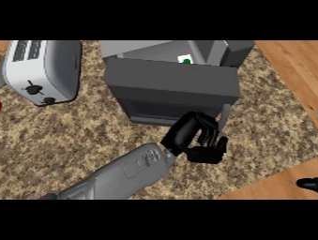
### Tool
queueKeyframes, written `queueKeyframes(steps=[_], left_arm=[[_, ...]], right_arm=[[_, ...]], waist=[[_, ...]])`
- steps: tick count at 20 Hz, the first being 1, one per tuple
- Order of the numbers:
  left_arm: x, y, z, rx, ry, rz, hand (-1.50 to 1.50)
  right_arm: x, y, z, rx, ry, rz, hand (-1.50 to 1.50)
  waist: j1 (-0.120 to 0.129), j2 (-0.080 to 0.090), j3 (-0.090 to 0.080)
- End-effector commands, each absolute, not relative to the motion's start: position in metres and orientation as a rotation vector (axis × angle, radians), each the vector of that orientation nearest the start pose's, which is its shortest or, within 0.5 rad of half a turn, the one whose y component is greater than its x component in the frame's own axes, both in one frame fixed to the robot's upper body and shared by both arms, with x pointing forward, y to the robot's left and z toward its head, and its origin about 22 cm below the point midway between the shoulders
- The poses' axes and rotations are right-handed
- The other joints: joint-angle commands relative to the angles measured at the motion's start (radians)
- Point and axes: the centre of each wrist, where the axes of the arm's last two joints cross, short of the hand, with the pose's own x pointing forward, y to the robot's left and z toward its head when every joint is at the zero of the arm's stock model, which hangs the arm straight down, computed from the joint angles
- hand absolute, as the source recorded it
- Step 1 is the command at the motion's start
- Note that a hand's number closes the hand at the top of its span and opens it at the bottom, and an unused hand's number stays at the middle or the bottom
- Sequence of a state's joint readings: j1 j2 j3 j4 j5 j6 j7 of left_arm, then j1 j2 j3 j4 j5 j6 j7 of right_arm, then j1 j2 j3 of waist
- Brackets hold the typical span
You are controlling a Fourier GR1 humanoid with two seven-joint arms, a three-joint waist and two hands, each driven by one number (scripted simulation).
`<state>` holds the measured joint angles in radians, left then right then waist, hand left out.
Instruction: Pick up the milk, place it into the microwave and close the microwave
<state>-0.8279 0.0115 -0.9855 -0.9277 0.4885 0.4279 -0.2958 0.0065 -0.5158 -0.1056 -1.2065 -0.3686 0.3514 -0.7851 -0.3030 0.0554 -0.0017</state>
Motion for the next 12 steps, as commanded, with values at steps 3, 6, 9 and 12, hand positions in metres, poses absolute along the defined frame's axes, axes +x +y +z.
queueKeyframes(steps=[3,6,9,12], left_arm=[[0.318,-0.019,0.047,-0.337,-1.818,-0.686,1.50],[0.326,-0.019,0.053,-0.306,-1.815,-0.671,1.50],[0.332,-0.021,0.059,-0.293,-1.815,-0.648,1.50],[0.340,-0.022,0.067,-0.265,-1.824,-0.643,1.50]], right_arm=[[0.239,-0.407,0.007,0.184,-2.093,0.178,-1.50],[0.245,-0.398,0.010,0.240,-2.101,0.186,-1.50],[0.252,-0.400,0.022,0.251,-2.113,0.216,-1.50],[0.259,-0.395,0.031,0.294,-2.120,0.249,-1.50]], waist=[[-0.039,0.011,0.002],[-0.059,0.019,0.004],[-0.076,0.022,0.003],[-0.094,0.025,0.004]])
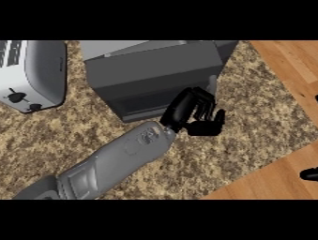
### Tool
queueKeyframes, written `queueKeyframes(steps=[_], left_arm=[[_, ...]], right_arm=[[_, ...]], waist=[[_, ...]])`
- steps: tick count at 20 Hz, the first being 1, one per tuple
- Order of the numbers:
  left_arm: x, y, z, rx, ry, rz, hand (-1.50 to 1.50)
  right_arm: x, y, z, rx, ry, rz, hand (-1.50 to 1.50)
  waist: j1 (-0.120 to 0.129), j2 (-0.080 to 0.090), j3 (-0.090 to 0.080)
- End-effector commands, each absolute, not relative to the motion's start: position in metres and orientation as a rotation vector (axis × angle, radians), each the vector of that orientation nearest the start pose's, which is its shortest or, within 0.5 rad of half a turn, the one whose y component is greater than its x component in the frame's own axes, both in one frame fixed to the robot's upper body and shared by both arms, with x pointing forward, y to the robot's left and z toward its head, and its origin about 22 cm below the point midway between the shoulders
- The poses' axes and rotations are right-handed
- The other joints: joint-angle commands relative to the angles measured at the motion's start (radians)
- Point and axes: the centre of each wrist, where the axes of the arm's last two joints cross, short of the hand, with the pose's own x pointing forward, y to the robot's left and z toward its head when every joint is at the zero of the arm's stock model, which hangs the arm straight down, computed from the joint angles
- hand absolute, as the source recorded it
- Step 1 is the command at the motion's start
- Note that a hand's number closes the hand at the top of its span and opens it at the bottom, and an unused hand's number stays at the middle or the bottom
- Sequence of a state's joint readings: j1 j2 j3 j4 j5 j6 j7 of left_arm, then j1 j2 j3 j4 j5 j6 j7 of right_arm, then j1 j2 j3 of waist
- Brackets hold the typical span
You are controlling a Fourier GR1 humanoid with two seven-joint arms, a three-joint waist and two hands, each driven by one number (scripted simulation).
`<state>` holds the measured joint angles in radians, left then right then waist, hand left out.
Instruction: Pick up the milk, place it into the microwave and close the microwave
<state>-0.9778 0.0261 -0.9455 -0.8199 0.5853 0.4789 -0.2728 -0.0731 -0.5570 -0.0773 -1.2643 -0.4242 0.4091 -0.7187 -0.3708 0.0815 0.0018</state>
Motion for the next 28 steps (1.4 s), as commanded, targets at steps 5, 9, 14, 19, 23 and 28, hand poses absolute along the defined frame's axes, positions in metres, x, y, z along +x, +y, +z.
queueKeyframes(steps=[5,9,14,19,23,28], left_arm=[[0.348,-0.023,0.075,-0.237,-1.829,-0.627,1.50],[0.355,-0.024,0.082,-0.215,-1.839,-0.608,1.50],[0.360,-0.023,0.085,-0.187,-1.833,-0.595,1.50],[0.361,-0.022,0.083,-0.182,-1.818,-0.575,1.50],[0.361,-0.021,0.081,-0.166,-1.823,-0.555,1.50],[0.361,-0.020,0.078,-0.144,-1.821,-0.530,1.50]], right_arm=[[0.268,-0.382,0.039,0.425,-2.112,0.279,-1.50],[0.273,-0.376,0.045,0.474,-2.070,0.341,-1.50],[0.283,-0.360,0.072,0.570,-2.057,0.547,1.50],[0.288,-0.335,0.095,0.707,-2.049,0.722,1.50],[0.286,-0.325,0.103,0.745,-2.033,0.783,1.50],[0.282,-0.308,0.109,0.793,-2.019,0.825,1.50]], waist=[[-0.042,0.011,0.003],[-0.048,0.020,0.003],[-0.057,0.013,0.002],[-0.074,0.008,0.002],[-0.089,0.007,0.004],[-0.106,0.004,0.003]])
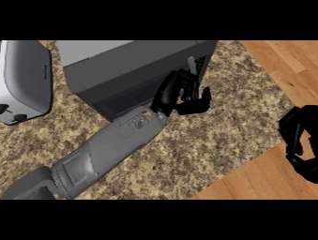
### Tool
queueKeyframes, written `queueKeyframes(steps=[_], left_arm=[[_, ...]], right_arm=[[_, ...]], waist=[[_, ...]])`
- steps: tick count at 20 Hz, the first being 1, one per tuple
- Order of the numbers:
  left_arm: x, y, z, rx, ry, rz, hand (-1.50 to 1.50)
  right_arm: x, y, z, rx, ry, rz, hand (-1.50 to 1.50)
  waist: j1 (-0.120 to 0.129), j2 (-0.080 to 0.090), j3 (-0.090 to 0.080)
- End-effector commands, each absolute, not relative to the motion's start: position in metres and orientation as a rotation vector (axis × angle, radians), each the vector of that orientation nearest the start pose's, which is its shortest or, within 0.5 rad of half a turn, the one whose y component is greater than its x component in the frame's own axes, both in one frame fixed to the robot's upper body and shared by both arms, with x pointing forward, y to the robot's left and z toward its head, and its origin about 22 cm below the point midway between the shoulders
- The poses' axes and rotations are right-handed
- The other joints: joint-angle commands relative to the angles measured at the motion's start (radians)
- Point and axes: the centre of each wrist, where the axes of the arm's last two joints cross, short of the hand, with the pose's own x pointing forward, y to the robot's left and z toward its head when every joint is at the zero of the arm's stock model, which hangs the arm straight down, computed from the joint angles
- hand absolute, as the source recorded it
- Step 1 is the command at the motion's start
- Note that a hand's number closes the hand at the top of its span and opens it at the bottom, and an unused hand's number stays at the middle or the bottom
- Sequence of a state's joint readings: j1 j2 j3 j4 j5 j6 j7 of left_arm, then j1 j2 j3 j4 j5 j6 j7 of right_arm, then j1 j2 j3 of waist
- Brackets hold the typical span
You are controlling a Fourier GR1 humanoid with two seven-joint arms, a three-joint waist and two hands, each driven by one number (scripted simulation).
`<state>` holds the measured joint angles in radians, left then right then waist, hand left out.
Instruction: Pick up the milk, place it into the microwave and close the microwave
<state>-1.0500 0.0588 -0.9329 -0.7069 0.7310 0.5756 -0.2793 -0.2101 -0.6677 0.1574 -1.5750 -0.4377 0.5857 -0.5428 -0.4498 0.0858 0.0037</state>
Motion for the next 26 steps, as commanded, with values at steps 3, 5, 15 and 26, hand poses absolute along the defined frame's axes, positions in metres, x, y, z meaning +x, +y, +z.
queueKeyframes(steps=[3,5,15,26], left_arm=[[0.361,-0.020,0.077,-0.138,-1.817,-0.517,1.50],[0.362,-0.020,0.079,-0.131,-1.828,-0.503,1.50],[0.360,-0.018,0.073,-0.096,-1.844,-0.453,1.50],[0.369,0.013,0.063,-0.290,-1.461,0.100,1.50]], right_arm=[[0.279,-0.299,0.111,0.820,-2.017,0.840,1.50],[0.277,-0.298,0.112,0.829,-2.012,0.848,1.50],[0.267,-0.278,0.119,0.890,-2.000,0.890,1.50],[0.234,-0.256,0.089,1.015,-1.766,0.913,1.50]], waist=[[-0.033,0.001,0.002],[-0.039,-0.001,0.003],[-0.067,0.003,0.002],[0.027,0.021,-0.016]])
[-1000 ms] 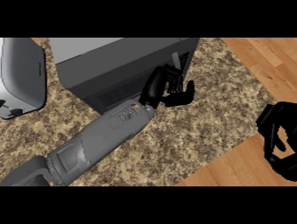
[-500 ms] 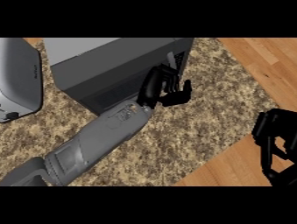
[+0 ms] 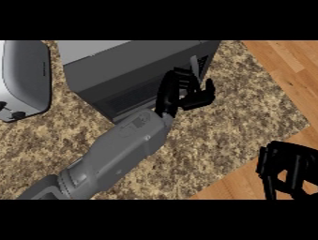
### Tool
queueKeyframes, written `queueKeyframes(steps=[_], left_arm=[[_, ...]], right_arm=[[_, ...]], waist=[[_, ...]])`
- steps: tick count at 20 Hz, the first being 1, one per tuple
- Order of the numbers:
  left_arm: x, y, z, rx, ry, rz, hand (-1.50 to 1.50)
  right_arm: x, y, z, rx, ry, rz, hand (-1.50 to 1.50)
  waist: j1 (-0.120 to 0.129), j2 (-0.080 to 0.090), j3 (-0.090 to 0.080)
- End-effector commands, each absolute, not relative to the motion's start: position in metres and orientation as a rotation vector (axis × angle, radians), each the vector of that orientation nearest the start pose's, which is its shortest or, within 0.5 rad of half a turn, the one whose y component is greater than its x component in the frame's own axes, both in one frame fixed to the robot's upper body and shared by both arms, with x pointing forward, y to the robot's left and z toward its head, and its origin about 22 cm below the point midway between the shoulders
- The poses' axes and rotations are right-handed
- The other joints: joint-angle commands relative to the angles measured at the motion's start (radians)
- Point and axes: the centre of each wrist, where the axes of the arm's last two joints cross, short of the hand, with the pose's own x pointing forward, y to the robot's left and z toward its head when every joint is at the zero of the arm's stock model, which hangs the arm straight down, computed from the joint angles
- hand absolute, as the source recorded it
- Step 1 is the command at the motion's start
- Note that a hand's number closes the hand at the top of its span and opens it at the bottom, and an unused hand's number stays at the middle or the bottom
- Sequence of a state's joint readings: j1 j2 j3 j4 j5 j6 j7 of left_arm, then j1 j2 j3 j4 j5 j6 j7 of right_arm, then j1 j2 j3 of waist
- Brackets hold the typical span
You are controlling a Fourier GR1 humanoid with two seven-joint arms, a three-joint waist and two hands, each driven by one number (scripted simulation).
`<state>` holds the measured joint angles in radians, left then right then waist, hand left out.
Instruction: Pick up the milk, place it into the microwave and close the microwave
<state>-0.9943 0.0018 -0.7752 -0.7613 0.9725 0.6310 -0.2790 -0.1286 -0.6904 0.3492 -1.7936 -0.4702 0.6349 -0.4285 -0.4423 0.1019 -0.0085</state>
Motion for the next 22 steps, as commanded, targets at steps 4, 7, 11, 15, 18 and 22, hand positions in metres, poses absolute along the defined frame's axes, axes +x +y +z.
queueKeyframes(steps=[4,7,11,15,18,22], left_arm=[[0.369,0.022,0.048,-0.362,-1.408,0.146,1.50],[0.370,0.025,0.044,-0.408,-1.391,0.152,1.50],[0.368,0.031,0.031,-0.453,-1.372,0.145,1.50],[0.367,0.042,0.017,-0.484,-1.363,0.127,1.50],[0.364,0.046,0.008,-0.513,-1.353,0.109,1.50],[0.366,0.053,0.003,-0.538,-1.355,0.111,1.50]], right_arm=[[0.222,-0.251,0.083,1.019,-1.762,0.875,1.50],[0.212,-0.244,0.076,1.031,-1.766,0.816,1.50],[0.202,-0.234,0.077,1.028,-1.791,0.800,1.50],[0.189,-0.225,0.075,1.029,-1.795,0.774,1.50],[0.179,-0.217,0.075,1.034,-1.801,0.760,1.50],[0.169,-0.210,0.077,1.020,-1.807,0.764,1.50]], waist=[[0.044,-0.001,-0.001],[0.066,-0.006,0.001],[0.090,-0.009,0.000],[0.113,-0.011,-0.001],[0.123,-0.015,-0.001],[0.139,-0.014,-0.001]])
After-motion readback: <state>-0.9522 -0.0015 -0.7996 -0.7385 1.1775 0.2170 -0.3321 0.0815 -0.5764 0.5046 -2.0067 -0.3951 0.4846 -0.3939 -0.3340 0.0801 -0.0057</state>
